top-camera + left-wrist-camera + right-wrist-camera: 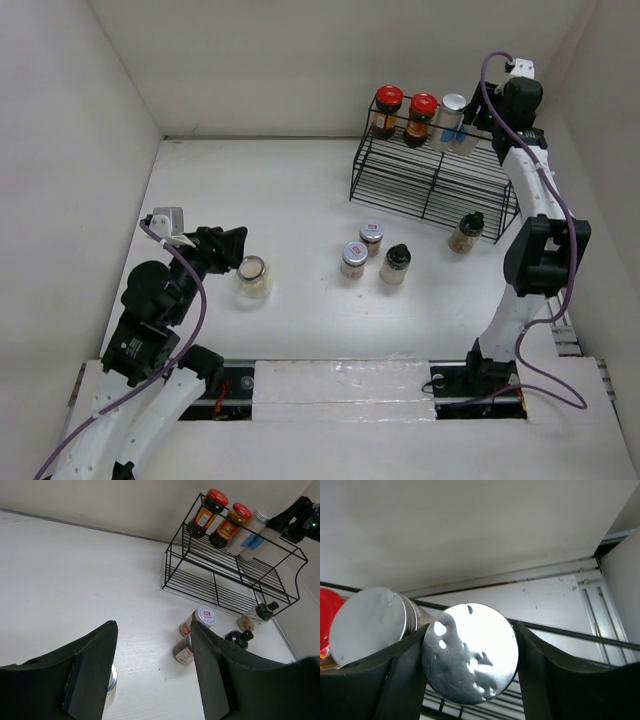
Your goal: Organize the condiment bottles
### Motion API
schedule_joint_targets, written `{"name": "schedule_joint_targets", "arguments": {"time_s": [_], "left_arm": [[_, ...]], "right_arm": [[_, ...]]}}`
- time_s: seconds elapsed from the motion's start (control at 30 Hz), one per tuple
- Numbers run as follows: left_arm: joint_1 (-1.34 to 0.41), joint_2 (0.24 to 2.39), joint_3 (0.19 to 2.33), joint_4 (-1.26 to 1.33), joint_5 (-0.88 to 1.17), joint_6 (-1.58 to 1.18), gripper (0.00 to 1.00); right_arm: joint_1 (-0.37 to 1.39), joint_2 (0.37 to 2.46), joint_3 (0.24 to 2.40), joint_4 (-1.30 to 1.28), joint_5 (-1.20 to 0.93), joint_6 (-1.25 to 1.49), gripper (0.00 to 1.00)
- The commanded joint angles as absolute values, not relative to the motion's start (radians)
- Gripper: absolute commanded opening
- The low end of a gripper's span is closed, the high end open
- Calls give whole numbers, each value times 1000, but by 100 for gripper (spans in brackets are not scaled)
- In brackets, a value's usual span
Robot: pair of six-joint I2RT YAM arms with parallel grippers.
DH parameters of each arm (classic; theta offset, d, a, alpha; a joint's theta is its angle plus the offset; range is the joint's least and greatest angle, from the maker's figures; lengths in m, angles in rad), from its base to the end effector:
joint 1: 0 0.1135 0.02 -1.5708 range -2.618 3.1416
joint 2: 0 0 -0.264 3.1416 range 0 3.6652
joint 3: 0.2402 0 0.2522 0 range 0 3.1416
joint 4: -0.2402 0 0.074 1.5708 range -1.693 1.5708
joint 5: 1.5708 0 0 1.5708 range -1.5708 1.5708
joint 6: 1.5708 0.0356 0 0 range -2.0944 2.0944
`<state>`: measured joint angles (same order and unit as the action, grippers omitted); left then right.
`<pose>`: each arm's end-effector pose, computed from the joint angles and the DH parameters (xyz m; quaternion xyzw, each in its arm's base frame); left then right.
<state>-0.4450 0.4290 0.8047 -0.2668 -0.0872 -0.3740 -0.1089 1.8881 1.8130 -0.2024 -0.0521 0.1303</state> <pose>0.0867 -0.0379 0.3809 -0.0088 0.6677 -0.2695 0.6939 0.4540 -0.0478 0.3758 0.0796 0.7940 0.0272 0.6021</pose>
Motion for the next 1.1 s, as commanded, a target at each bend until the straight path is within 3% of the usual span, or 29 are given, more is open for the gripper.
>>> {"name": "schedule_joint_targets", "arguments": {"time_s": [0.0, 0.07, 0.1, 0.2, 0.4, 0.47, 0.5, 0.53, 0.57, 0.6, 0.77, 0.87, 0.9, 0.93, 1.03, 1.07], "left_arm": [[-442, 433, 804, -222, -87, -360, 56], [-442, 433, 804, -222, -98, -360, 56], [-442, 433, 804, -222, -98, -360, 56], [-442, 433, 804, -222, -98, -360, 56], [-442, 442, 804, -232, -98, -360, 56], [-442, 442, 804, -232, -107, -360, 56], [-442, 442, 804, -232, -107, -360, 56], [-442, 442, 804, -232, -107, -360, 56], [-442, 442, 804, -232, -107, -360, 56], [-442, 433, 804, -232, -121, -360, 56], [-442, 433, 804, -232, -153, -380, 54], [-442, 433, 804, -242, -222, -390, 54], [-442, 422, 804, -253, -242, -402, 54], [-442, 422, 804, -264, -277, -417, 54], [-442, 376, 804, -264, -330, -430, 57], [-442, 364, 804, -264, -343, -440, 59]], "right_arm": [[-94, 1884, 1898, -161, -31, 138, 42], [-94, 1893, 1943, -198, -31, 138, 55], [-94, 1907, 1962, -218, -20, 138, 71], [-84, 1886, 1977, -247, -20, 138, 85], [-46, 1723, 1896, -146, 57, 147, 89], [-19, 1619, 1792, -98, 66, 147, 79], [23, 1582, 1746, -44, 55, 138, 68], [50, 1507, 1639, -14, 35, 138, 50], [84, 1471, 1581, 15, 16, 138, 19], [168, 1441, 1521, 46, -26, 138, 12], [470, 1368, 1219, 216, -109, 138, 7], [659, 1405, 1189, 227, -120, 126, 28], [699, 1434, 1174, 227, -120, 126, 48], [734, 1449, 1161, 227, -106, 117, 58], [843, 1473, 1140, 163, 3, 117, 80], [874, 1473, 1123, 141, 94, 117, 83]]}}
